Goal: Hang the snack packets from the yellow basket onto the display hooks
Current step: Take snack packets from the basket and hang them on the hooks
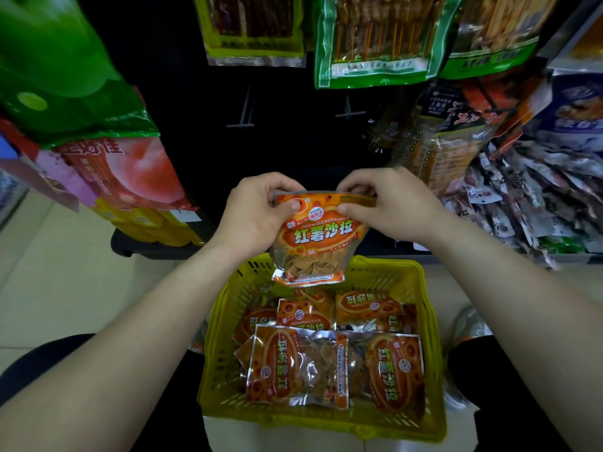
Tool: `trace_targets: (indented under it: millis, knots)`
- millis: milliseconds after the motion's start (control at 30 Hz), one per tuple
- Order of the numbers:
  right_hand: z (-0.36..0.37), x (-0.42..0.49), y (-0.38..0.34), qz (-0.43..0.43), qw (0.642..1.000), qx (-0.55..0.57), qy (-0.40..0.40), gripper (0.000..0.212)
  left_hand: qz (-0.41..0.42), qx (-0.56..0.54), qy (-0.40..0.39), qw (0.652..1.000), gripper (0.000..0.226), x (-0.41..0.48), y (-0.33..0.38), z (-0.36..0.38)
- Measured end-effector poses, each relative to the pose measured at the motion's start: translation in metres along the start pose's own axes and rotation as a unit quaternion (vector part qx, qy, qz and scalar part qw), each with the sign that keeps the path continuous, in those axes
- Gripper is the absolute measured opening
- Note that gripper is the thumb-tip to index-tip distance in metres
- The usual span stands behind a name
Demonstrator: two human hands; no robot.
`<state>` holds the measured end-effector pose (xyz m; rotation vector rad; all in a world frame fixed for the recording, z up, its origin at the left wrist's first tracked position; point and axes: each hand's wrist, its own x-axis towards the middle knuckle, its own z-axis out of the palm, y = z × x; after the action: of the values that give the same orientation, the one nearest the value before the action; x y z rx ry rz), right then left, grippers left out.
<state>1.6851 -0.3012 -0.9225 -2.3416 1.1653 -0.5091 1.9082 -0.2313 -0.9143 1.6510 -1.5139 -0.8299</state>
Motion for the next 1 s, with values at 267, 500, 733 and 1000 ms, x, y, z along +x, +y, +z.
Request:
trace_targets:
  millis: [267,500,733,1000]
  knots:
    - [0.020,-0.001,-0.014,-0.001,0.999,-0.013,-0.038,0.009,0.016,0.019,-0.038,0.999,0.020,-0.005,-0.003,0.004]
    - [0.039,0.000,-0.020,0.060,0.997,-0.024,-0.041,0.010,0.000,0.023,-0.021,1.000,0.014,-0.009,-0.017,0.007]
    - [0.041,0.035,-0.008,0.048,0.989,-0.106,0.090,0.015,-0.075,0.080,0.009,0.994,0.050,-0.007,-0.063,-0.002]
    - [0.099,0.126,0.039,0.064,0.983,-0.143,0.091,0.021,-0.154,0.143,-0.081,0.974,0.051,0.040,-0.131,0.031]
